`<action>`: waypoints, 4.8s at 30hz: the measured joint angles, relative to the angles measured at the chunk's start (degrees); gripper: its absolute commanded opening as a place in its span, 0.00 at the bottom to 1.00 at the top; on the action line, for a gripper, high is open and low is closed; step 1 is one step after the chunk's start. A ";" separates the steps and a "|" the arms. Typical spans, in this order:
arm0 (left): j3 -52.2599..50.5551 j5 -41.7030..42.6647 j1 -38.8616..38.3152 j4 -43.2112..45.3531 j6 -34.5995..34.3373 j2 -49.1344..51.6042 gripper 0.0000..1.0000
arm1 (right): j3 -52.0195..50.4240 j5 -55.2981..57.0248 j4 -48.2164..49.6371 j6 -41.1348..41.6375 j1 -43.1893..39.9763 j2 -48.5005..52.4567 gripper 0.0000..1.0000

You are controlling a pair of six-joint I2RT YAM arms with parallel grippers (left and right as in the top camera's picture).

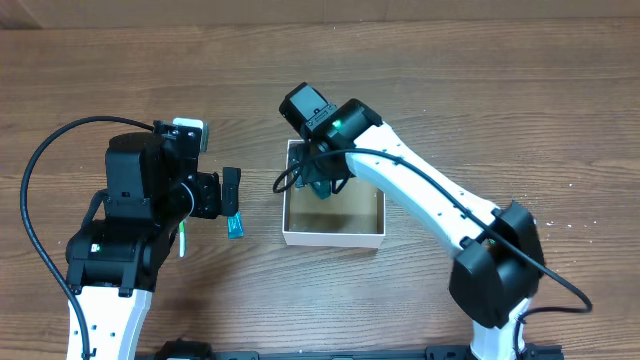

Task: Pack container
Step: 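Carry the mouthwash bottle into the box and release it, then move the right gripper to the green Dettol soap and grasp it, then place the soap bar into the box beside the bottle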

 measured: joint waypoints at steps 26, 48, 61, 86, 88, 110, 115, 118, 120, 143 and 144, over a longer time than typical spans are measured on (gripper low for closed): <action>0.17 -0.02 0.00 -0.22 0.00 0.09 1.00 | -29.07 2.38 -5.09 8.52 -56.43 -41.27 1.00; 0.22 0.00 0.00 -0.20 -0.79 0.09 1.00 | -43.74 -4.83 17.29 3.82 -63.71 -10.25 1.00; 0.22 -0.02 0.00 -0.20 -1.29 0.09 1.00 | -44.52 -5.53 17.57 3.76 -63.69 -10.93 0.52; 0.22 0.00 0.00 -0.37 -1.29 0.09 1.00 | -11.37 -8.26 -7.45 -2.08 -34.45 -25.86 0.26; 0.22 0.00 0.00 -0.37 -1.29 0.09 1.00 | -11.37 -7.72 -6.32 -1.90 -26.51 -25.75 0.26; 0.22 -0.02 0.00 -0.39 -1.29 0.09 1.00 | -12.02 -5.42 9.09 0.92 -8.13 -5.86 0.44; 0.22 0.00 0.00 -1.09 -1.29 0.09 1.00 | -12.48 -4.11 9.94 1.01 -8.15 -5.73 0.70; 0.22 0.00 0.00 -1.09 -1.29 0.09 1.00 | -12.48 -3.87 10.08 1.07 -8.15 -5.73 0.72; 0.22 -0.02 0.00 -1.11 -1.29 0.09 1.00 | -12.48 -3.69 10.12 1.14 -8.15 -5.73 0.72; 0.22 -0.26 0.00 -1.22 -1.86 0.22 1.00 | -9.07 1.33 -5.81 1.77 -39.06 -28.37 1.00; 0.28 -0.68 -0.02 -1.25 -2.73 0.68 1.00 | -11.61 0.22 -6.23 1.36 -41.64 -28.59 1.00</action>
